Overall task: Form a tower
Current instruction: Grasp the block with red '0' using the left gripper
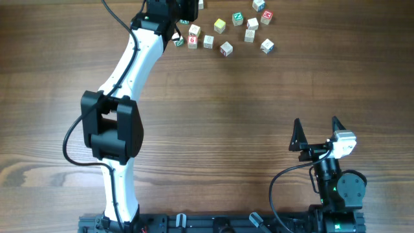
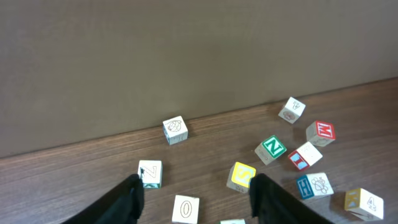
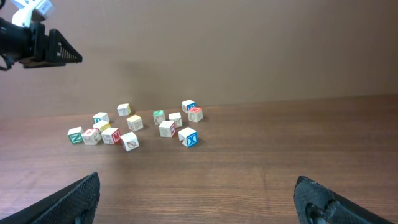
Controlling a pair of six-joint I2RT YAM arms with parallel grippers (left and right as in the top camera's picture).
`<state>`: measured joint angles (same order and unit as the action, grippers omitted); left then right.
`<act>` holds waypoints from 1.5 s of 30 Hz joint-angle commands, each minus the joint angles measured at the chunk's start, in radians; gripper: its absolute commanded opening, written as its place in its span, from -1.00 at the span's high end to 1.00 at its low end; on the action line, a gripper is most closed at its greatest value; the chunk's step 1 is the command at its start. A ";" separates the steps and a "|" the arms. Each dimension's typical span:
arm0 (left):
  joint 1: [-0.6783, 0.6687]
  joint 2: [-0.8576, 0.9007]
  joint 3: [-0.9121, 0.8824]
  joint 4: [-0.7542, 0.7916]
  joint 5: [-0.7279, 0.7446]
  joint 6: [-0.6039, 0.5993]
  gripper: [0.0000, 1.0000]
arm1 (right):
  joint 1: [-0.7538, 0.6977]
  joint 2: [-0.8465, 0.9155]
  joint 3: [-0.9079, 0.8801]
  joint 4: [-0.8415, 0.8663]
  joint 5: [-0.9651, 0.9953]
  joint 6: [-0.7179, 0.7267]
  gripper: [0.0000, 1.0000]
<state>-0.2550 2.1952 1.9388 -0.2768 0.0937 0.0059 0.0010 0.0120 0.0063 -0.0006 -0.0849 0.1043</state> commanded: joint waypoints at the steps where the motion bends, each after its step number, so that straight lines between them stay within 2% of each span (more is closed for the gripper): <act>1: 0.005 0.023 0.006 0.001 -0.009 0.003 -0.47 | -0.005 -0.005 -0.001 0.002 0.014 0.001 -1.00; 2: 0.005 0.035 0.006 0.013 -0.009 0.003 -0.93 | -0.005 -0.005 -0.001 0.003 0.014 0.000 -0.99; 3: 0.006 0.059 0.006 0.027 -0.009 0.003 -1.00 | -0.005 -0.005 -0.001 0.003 0.014 0.001 -1.00; 11: -0.007 0.211 0.006 0.045 -0.002 0.017 -1.00 | -0.005 -0.005 -0.001 0.002 0.014 0.001 -1.00; 14: -0.007 0.256 0.006 0.045 0.000 0.017 -0.95 | -0.005 -0.005 -0.001 0.003 0.014 0.001 -0.99; 17: -0.010 0.281 0.006 0.056 0.045 0.017 -0.80 | -0.005 -0.005 -0.001 0.003 0.014 0.001 -1.00; 21: -0.011 0.306 0.006 0.052 0.048 0.021 -0.81 | -0.005 -0.005 -0.001 0.003 0.014 0.000 -0.99; 24: -0.014 0.311 0.006 0.051 0.051 0.087 -0.74 | -0.005 -0.005 -0.001 0.002 0.014 0.001 -0.99; 29: -0.013 0.312 0.006 0.050 0.047 0.111 -0.28 | -0.005 -0.005 -0.001 0.003 0.014 0.001 -0.99; 32: -0.012 0.313 0.006 0.060 0.017 0.129 -0.38 | -0.005 -0.005 -0.001 0.003 0.014 0.000 -1.00; 35: -0.010 0.319 0.006 0.095 0.017 0.129 -0.58 | -0.005 -0.005 -0.001 0.003 0.014 0.001 -0.99; 40: -0.010 0.338 0.006 0.121 0.017 0.129 -0.61 | -0.005 -0.005 -0.001 0.002 0.014 0.001 -1.00; 42: -0.010 0.354 0.006 0.131 0.017 0.129 -0.60 | -0.005 -0.005 -0.001 0.002 0.014 0.000 -0.99; 44: -0.010 0.371 0.006 0.131 0.017 0.129 -0.46 | -0.005 -0.005 -0.001 0.003 0.014 0.001 -0.99; 45: -0.010 0.371 0.006 0.127 0.017 0.129 -0.32 | -0.005 -0.005 -0.001 0.003 0.014 0.001 -0.99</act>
<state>-0.2672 2.5107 1.9415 -0.1314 0.1207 0.1184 0.0010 0.0120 0.0063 -0.0006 -0.0849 0.1047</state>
